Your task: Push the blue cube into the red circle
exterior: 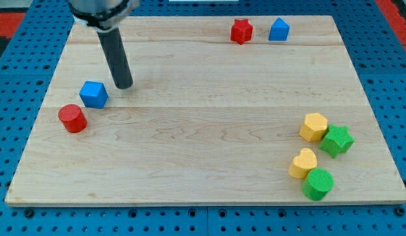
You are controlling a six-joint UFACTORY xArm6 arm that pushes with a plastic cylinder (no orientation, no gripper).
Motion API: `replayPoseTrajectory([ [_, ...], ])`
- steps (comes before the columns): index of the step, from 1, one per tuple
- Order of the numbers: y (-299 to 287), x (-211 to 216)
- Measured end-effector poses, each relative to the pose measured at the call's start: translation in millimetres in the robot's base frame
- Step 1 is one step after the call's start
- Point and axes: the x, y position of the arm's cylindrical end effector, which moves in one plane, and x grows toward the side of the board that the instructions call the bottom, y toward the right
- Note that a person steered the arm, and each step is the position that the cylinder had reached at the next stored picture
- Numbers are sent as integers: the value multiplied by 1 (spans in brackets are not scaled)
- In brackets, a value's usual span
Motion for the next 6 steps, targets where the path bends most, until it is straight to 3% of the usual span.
replayPoseTrajectory([
  [1,-53,25],
  [2,-44,60],
  [3,-1,59],
  [6,355,34],
])
